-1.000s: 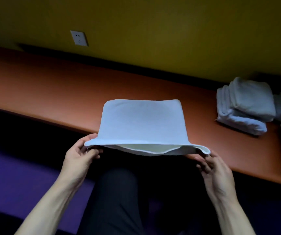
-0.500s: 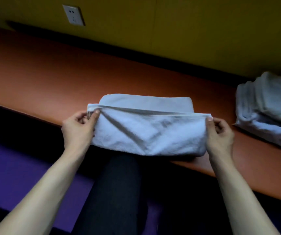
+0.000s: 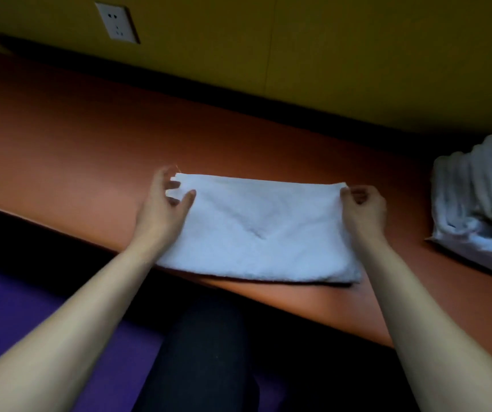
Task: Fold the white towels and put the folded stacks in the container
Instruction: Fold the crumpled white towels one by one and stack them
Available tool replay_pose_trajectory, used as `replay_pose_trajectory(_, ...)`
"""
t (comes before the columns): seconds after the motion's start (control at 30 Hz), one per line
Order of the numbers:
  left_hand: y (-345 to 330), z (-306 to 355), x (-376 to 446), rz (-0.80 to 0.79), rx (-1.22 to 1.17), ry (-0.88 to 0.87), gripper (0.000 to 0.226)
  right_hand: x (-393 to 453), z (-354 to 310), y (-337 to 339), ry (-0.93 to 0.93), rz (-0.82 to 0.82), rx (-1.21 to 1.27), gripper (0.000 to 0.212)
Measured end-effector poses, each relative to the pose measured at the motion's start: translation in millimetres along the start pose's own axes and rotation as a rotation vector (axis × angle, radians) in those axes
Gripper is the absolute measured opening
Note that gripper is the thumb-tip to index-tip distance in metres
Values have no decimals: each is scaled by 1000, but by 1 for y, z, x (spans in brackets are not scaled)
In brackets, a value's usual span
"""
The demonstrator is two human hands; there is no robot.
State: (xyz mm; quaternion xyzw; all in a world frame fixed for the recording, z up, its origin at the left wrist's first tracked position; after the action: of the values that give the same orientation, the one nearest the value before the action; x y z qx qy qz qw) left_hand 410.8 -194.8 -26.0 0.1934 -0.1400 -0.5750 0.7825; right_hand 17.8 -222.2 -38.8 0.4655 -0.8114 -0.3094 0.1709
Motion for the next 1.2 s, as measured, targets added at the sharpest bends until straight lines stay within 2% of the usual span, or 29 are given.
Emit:
replay_pose_trajectory(0.1, -21, 0, -35, -115, 379, -288, 49, -24, 19, 12, -34, 1, -133, 32)
replay_pose_trajectory(0.2, -35, -18, -62, -199, 667, -300, 61, -57, 36, 26, -107, -25, -253, 39)
replay_pose_trajectory(0.3, -39, -30, -67, -222, 727, -294, 62, -76, 48, 27, -159, -119, -238, 38)
replay_pose_trajectory(0.4, -40, -28, -66, -241, 738, -263, 62, -78, 50, 26, -366, -202, 35, 38)
replay_pose_trajectory(0.47, -39, -27, -67, -268, 719, -240, 64, -81, 45, 25, -529, -314, 351, 35)
replay_pose_trajectory(0.53, -37, -25, -65, -305, 675, -227, 68, -87, 32, 23, -595, -419, 577, 57)
replay_pose_trajectory(0.57, -35, -24, -63, -328, 626, -218, 70, -88, 22, 21, -569, -435, 626, 55)
replay_pose_trajectory(0.63, -25, -20, -59, -326, 436, -154, 68, -91, -5, 20, -482, -381, 654, 15)
replay_pose_trajectory(0.67, -18, -20, -59, -282, 349, -113, 64, -94, -21, 17, -424, -362, 645, 7)
replay_pose_trajectory(0.77, 6, -26, -67, -88, 263, 1, 50, -107, -76, -3, -194, -367, 578, 12)
replay_pose_trajectory(0.9, 17, -28, -80, -13, 13, 135, 39, -133, -139, -43, 81, -383, 402, 7)
replay_pose_trajectory(1.0, 24, -32, -77, 21, -162, 228, 31, -164, -164, -79, 140, -438, 267, 10)
replay_pose_trajectory(1.1, 30, -38, -73, 54, -309, 328, 36, -195, -171, -118, 173, -639, 66, 29)
replay_pose_trajectory(1.17, 34, -49, -70, 52, -269, 323, 34, -208, -168, -135, 187, -767, -3, 41)
replay_pose_trajectory(1.2, 35, -51, -68, 42, -285, 328, 30, -209, -164, -135, 189, -768, 9, 37)
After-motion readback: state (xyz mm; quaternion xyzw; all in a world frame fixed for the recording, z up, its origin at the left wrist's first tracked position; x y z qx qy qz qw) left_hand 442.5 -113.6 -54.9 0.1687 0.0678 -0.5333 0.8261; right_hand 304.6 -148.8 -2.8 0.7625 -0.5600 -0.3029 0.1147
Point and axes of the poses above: each hand's wrist, its own x-axis towards the middle knuckle, its own y-axis out of the back of the hand, z = x × y, the point moved 5 cm from there along x, towards the middle knuckle, and after that the axes turned 8 degrees about -x, right-handed, at the moved point
